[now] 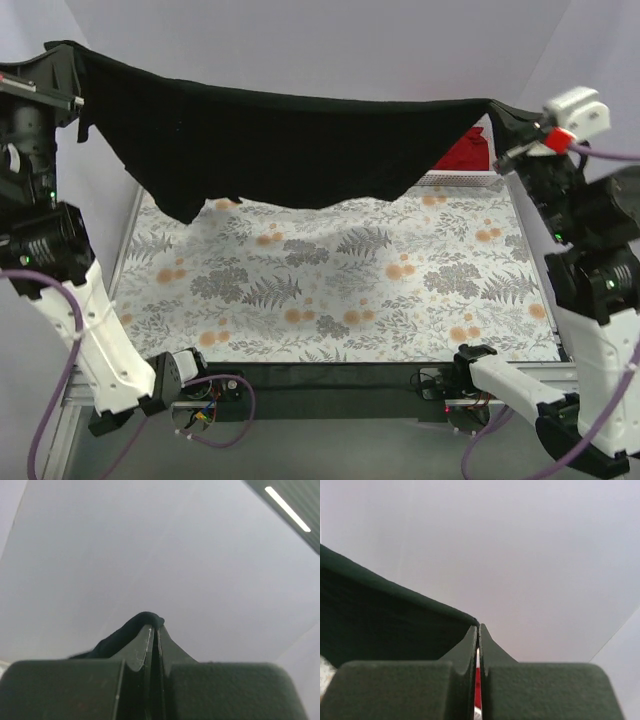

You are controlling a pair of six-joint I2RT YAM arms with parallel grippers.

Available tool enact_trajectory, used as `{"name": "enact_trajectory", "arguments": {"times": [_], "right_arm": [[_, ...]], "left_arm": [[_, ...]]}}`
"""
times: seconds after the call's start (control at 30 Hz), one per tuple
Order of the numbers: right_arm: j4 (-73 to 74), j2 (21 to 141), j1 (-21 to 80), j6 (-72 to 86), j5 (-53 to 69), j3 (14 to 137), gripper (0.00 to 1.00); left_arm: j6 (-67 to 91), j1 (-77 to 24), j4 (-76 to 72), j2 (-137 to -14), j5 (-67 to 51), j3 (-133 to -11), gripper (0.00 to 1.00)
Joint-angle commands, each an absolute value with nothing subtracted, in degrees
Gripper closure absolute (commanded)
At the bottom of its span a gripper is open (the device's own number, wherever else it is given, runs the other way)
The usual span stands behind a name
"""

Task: Fold and stack the t-shirts
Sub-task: Flatten the tshirt out

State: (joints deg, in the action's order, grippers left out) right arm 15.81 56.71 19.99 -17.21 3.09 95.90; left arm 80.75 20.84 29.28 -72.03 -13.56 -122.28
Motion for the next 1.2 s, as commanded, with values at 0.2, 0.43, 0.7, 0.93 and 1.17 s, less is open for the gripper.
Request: {"name": "enact_trajectory", "arguments": {"times": [0.2, 0.43, 0.7, 0.93, 1.17], "right_arm": [[12.4, 51.5, 19.8, -19.5, 6.5, 94.7, 0.99], [13.3, 60.6, 19.8, -18.7, 4.4, 93.5, 0.99], [9.2, 78.4, 19.2, -21.5, 1.8, 87.1, 0.99], [-3.3, 96.0, 17.6, -22.2, 3.0, 81.7, 0.99], [-6.8, 109.8, 16.3, -24.2, 2.6, 88.3, 0.99]], "left_arm": [[73.0, 20.1, 31.7, -68.9, -9.8, -127.3, 1.0], [74.1, 20.1, 29.6, -76.4, -16.8, -117.4, 1.0], [79.4, 20.2, 18.3, -88.2, -21.5, -95.3, 1.0], [83.8, 19.7, 12.9, -107.6, -30.3, -93.3, 1.0], [85.8, 18.8, 9.2, -120.3, -34.2, -96.0, 1.0]]}}
